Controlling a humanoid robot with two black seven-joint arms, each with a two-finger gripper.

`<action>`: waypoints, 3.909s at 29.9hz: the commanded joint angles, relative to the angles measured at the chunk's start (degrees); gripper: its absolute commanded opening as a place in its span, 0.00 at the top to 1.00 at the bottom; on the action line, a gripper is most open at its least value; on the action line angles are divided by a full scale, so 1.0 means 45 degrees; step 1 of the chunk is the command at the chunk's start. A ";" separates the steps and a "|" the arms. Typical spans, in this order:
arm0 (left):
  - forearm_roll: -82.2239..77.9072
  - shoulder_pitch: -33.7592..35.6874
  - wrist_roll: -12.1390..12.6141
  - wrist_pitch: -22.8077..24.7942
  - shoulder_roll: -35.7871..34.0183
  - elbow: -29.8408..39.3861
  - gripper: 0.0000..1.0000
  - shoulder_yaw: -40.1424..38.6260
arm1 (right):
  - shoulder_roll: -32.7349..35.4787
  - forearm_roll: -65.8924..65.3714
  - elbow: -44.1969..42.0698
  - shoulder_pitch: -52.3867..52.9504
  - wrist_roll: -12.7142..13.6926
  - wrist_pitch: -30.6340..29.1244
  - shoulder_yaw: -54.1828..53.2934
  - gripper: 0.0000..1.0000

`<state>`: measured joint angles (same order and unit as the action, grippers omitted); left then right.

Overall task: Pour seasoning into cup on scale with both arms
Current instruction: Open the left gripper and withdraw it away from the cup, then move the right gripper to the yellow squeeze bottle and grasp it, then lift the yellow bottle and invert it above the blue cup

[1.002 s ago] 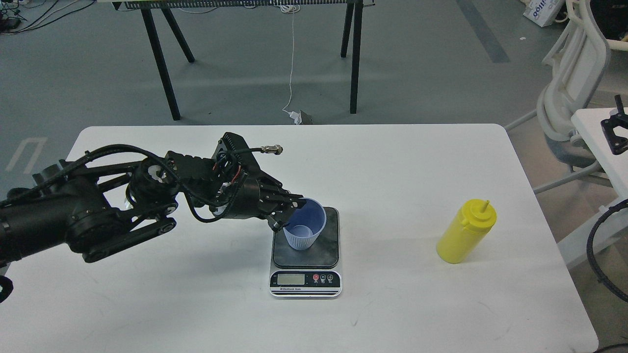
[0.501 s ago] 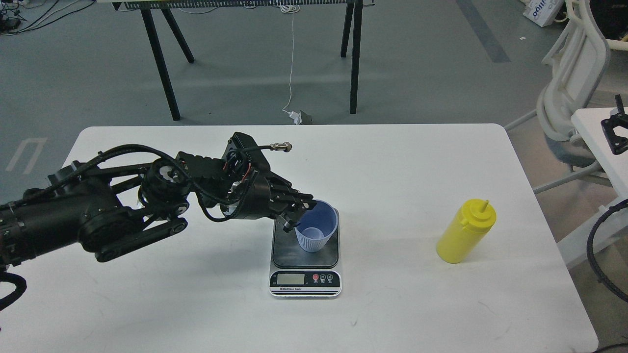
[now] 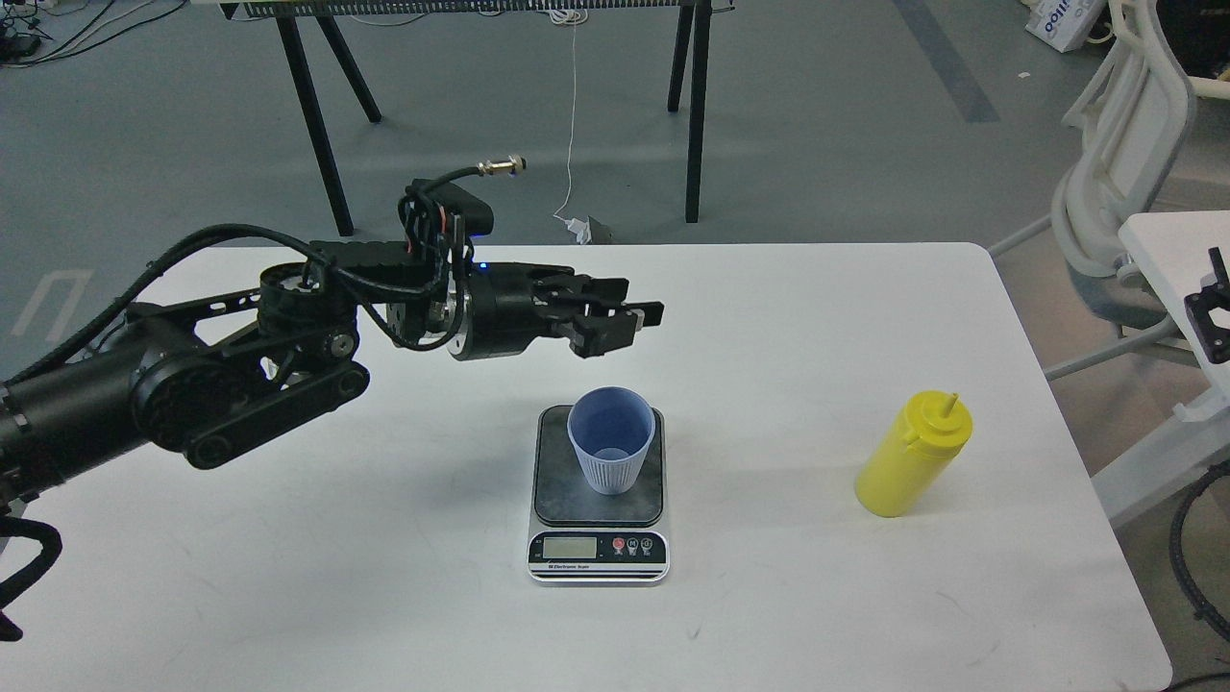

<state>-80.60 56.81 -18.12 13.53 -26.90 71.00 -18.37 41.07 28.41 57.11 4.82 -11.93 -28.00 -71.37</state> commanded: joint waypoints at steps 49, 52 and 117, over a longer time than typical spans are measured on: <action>1.8809 -0.0867 0.1955 0.0177 -0.0623 -0.5035 0.00 -0.5820 | -0.4380 -0.0572 0.4420 -0.4216 0.0111 0.0000 0.2793 0.05; 1.8809 -0.0886 0.1975 0.0313 -0.0740 -0.5035 0.00 -0.5820 | -0.4380 -0.0435 0.4166 -0.4002 0.0131 0.0000 0.2851 0.05; 1.8809 -0.1003 0.1955 0.0528 -0.1580 -0.4820 0.00 -0.6287 | -0.4068 -0.4844 0.3267 0.2909 0.0325 0.0000 0.3437 0.56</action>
<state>3.95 52.30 -9.31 15.92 -33.97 49.25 -45.76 22.16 12.65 70.80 13.47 -11.24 -28.00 -55.98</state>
